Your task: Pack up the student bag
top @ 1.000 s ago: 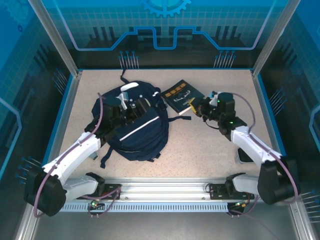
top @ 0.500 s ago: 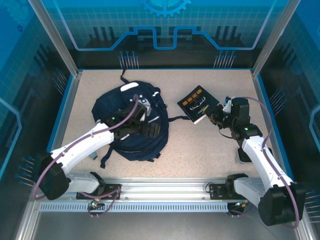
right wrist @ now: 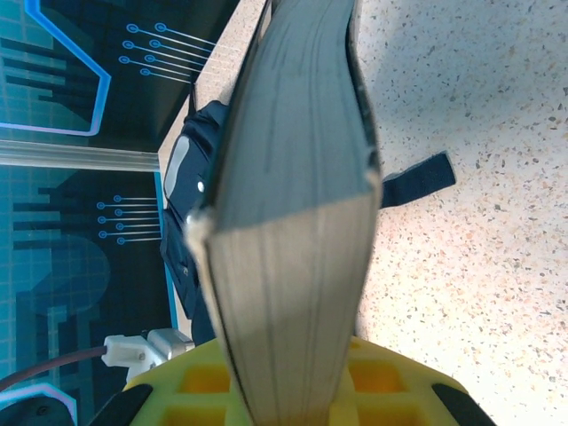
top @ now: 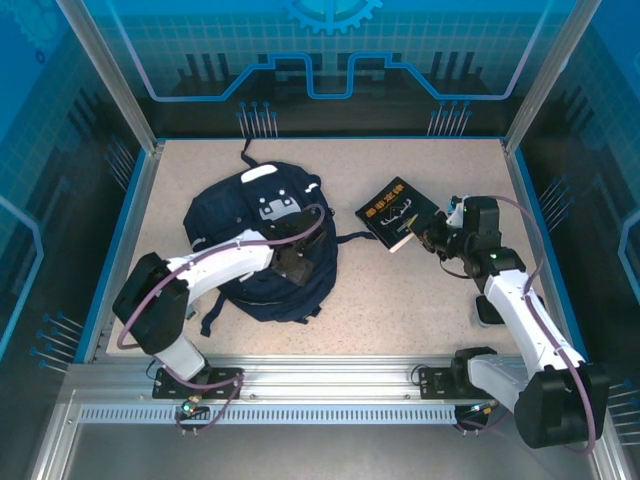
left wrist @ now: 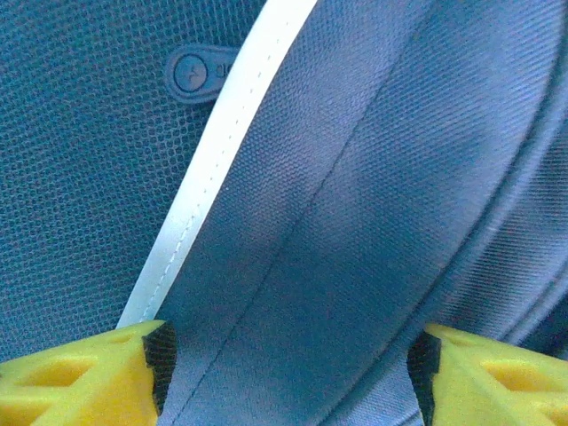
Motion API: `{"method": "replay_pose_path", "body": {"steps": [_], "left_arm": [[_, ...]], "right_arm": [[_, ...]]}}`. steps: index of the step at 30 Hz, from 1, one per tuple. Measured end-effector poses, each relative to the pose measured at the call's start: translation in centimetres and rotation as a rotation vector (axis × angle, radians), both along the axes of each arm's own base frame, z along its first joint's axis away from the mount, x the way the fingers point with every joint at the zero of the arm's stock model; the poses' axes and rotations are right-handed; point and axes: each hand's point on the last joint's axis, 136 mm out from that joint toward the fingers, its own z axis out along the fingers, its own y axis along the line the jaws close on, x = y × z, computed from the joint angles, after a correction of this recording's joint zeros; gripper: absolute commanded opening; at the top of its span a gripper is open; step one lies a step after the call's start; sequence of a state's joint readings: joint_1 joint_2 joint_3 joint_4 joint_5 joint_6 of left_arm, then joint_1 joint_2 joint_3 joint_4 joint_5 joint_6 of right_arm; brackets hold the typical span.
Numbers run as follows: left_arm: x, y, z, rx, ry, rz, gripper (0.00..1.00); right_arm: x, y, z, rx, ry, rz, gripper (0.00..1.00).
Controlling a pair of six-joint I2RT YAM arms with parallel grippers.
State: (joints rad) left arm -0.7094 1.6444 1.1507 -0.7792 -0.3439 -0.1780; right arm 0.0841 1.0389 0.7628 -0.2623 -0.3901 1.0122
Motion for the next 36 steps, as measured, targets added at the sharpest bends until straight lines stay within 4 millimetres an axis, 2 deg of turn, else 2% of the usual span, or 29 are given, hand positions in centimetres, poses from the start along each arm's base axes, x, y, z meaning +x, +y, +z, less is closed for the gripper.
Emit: {"method": "replay_pose_path", "body": {"steps": [4,10,15,19,24,31,36], "left_arm": [[0.5,-0.1,-0.5,0.055,0.01,-0.004,0.62],[0.8,-0.9,-0.6,0.113,-0.001,-0.026,0.39],[1.5,-0.8,0.3,0.139,-0.045,-0.022,0.22],[2.0,-0.4,1.3,0.155,-0.085,-0.019,0.11],[2.5,0.0,4.2,0.133,-0.175,-0.004,0.0],[3.5,0.6,10.6,0.046,-0.375,0.02,0.0],[3.9,0.2,15.0,-0.063,-0.507,0.027,0.0]], "right_arm": [[0.0,0.1,-0.1,0.004,0.006,0.006,0.03],[0.0,0.2,-0.1,0.006,0.007,0.009,0.04],[0.0,0.1,-0.2,0.006,0.008,0.009,0.03],[0.0,0.0,-0.2,0.005,0.008,0.003,0.04],[-0.2,-0.5,-0.7,-0.004,0.023,-0.005,0.03],[-1.0,-1.4,0.2,-0.036,-0.022,0.001,0.04],[-2.2,-0.3,1.9,-0.018,-0.1,0.102,0.04]]}}
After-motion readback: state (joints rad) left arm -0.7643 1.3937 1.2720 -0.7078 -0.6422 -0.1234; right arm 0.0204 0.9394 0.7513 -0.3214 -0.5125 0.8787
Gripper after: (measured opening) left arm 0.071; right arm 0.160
